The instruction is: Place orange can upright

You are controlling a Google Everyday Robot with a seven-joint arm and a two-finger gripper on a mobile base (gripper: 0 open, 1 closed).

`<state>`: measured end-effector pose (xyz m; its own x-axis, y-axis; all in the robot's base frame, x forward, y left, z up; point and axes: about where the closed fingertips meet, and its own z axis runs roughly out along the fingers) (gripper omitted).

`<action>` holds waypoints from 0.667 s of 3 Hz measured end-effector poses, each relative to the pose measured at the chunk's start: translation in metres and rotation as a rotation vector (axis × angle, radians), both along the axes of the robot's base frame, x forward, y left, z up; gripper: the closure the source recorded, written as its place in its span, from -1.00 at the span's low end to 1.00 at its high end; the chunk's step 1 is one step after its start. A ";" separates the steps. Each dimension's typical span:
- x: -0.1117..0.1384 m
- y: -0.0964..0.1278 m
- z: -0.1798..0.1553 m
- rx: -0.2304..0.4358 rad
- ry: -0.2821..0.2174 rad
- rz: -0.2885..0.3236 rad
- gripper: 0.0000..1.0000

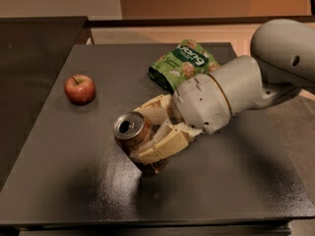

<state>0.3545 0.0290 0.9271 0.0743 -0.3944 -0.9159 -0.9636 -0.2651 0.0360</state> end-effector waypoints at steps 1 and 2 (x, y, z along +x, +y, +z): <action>0.013 -0.006 -0.002 0.068 0.043 -0.020 1.00; 0.022 -0.010 -0.002 0.150 0.059 -0.006 1.00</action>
Offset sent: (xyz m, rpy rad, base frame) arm 0.0361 -0.0216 -0.0059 0.2613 0.0803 0.0105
